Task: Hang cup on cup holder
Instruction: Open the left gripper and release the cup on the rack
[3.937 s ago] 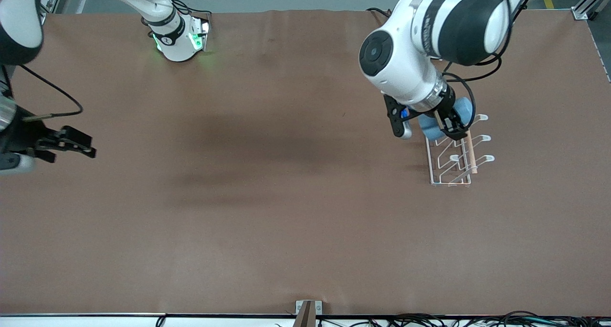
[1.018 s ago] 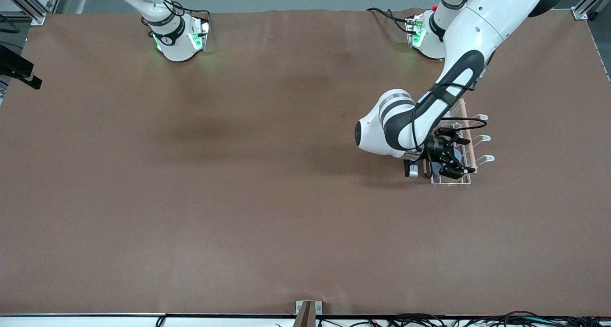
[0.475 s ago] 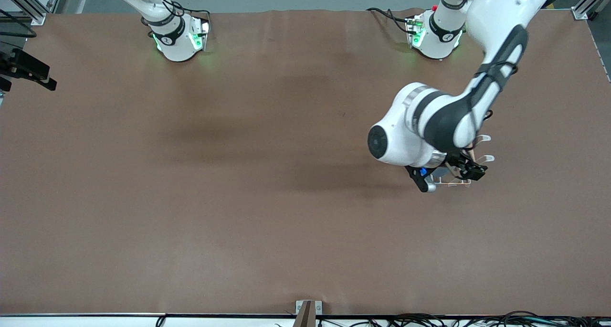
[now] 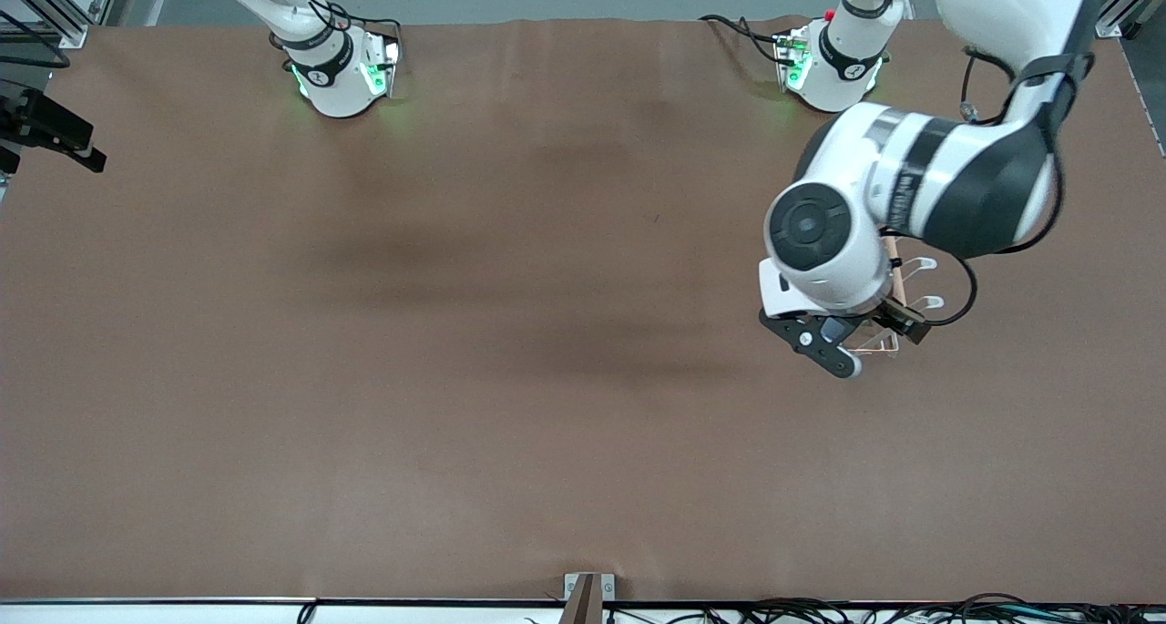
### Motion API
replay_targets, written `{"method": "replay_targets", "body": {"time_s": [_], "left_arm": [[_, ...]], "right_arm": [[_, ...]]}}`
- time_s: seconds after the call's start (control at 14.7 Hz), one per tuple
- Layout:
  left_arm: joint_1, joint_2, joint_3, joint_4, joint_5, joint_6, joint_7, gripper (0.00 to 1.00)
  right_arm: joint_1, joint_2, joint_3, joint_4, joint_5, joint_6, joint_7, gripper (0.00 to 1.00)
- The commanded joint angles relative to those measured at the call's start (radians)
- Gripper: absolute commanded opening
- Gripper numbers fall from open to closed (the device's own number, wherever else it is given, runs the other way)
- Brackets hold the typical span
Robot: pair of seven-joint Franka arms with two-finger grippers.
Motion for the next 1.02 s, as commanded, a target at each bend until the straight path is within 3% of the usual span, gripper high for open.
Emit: {"method": "replay_targets", "body": {"time_s": [0.0, 0.48, 0.75, 0.88, 0.95], "left_arm": [[0.056, -0.045, -0.018, 0.005, -0.100, 0.060, -0.029, 1.00], [0.113, -0.189, -0.015, 0.003, -0.118, 0.105, -0.029, 1.00], [0.177, -0.297, -0.008, -0.002, -0.256, 0.103, -0.072, 1.00], [0.167, -0.369, 0.073, -0.017, -0.356, 0.103, -0.093, 1.00], [0.127, -0.405, 0.163, -0.025, -0.422, 0.097, -0.101, 1.00]], "right_arm": [[-0.019, -0.026, 0.018, -0.020, -0.016, 0.013, 0.010, 1.00], [-0.019, -0.026, 0.018, -0.032, -0.013, 0.030, 0.013, 1.00], [-0.021, -0.037, 0.018, -0.052, -0.013, 0.030, 0.013, 1.00], [-0.023, -0.031, 0.018, -0.045, -0.015, 0.038, 0.012, 1.00], [-0.023, -0.031, 0.018, -0.040, -0.016, 0.038, 0.012, 1.00]]}}
